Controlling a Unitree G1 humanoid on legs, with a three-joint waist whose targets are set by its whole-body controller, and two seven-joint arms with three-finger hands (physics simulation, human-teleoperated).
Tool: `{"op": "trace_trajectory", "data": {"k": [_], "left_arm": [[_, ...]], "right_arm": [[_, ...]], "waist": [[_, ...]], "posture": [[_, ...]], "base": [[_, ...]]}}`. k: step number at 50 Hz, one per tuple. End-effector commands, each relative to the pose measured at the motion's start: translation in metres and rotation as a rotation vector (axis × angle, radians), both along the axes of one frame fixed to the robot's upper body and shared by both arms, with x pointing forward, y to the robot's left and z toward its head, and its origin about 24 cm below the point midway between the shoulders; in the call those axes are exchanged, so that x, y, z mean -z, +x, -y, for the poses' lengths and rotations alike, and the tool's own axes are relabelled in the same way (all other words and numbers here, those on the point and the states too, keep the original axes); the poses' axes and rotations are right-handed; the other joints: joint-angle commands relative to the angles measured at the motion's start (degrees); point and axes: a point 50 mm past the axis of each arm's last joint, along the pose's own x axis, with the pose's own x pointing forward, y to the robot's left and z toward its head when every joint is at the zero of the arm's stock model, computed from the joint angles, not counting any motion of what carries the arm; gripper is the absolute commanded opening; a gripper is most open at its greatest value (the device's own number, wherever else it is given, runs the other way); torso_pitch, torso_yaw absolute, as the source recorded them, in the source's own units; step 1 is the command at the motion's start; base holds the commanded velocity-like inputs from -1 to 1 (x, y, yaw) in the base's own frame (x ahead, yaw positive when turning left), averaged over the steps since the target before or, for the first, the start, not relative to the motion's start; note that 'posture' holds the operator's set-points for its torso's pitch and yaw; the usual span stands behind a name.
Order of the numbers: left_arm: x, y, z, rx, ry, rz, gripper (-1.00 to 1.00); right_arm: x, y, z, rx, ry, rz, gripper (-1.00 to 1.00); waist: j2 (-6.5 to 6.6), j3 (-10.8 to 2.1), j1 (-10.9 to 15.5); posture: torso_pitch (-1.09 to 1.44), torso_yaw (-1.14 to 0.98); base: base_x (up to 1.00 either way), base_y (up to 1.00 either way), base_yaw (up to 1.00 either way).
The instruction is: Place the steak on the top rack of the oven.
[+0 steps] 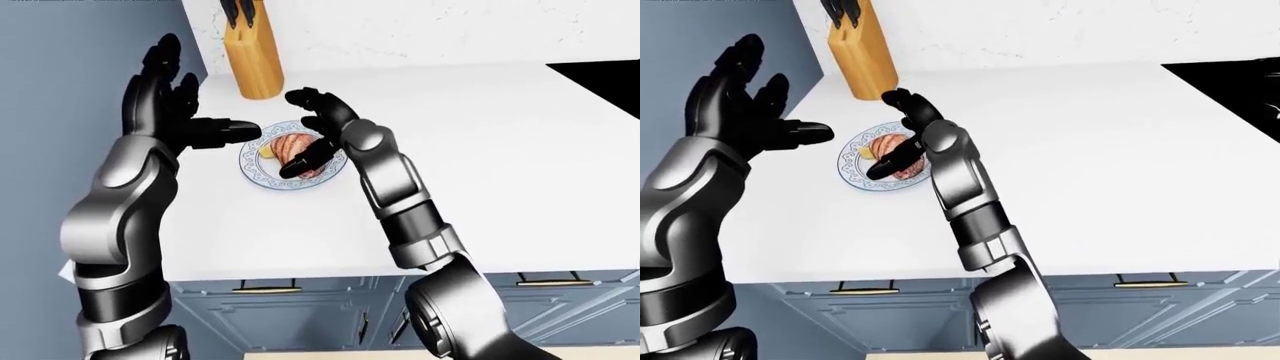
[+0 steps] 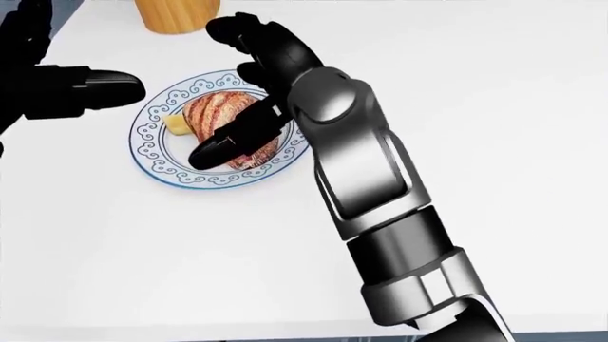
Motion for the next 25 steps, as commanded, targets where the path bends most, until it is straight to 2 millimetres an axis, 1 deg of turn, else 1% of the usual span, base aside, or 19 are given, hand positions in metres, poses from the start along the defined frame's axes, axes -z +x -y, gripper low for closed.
{"op": "trace_trajectory", "data": {"k": [1, 11, 17, 20, 25], "left_arm": [[-0.019, -0.005, 0.0, -0.004, 0.009, 0.095, 1.0], [-0.018, -0.005, 0.0, -0.002, 0.008, 0.094, 1.0], [-0.019, -0.006, 0.001, 0.002, 0.008, 0.095, 1.0], [-0.019, -0.005, 0.001, 0.002, 0.008, 0.096, 1.0], [-0.019, -0.006, 0.001, 0.002, 0.009, 0.096, 1.0]], "right_arm": [[-0.026, -0.002, -0.004, -0.014, 0.009, 0.109, 0.69], [-0.019, 0.004, -0.006, -0.003, -0.004, 0.098, 0.69], [-0.015, 0.004, -0.008, -0.003, -0.009, 0.093, 0.67], [-0.014, 0.004, -0.008, -0.003, -0.014, 0.093, 0.58], [-0.014, 0.007, -0.008, 0.01, -0.017, 0.097, 0.61]], "waist": [[0.35, -1.68, 0.0], [0.46, -1.7, -0.1], [0.51, -1.74, -0.1], [0.48, -1.68, -0.1], [0.55, -1.72, 0.0]], "posture": [[0.0, 0.0], [0.0, 0.0], [0.0, 0.0], [0.0, 0.0], [0.0, 0.0]], "base": [[0.0, 0.0, 0.0], [0.0, 0.0, 0.0], [0.0, 0.0, 0.0], [0.0, 0.0, 0.0], [0.0, 0.0, 0.0]]}}
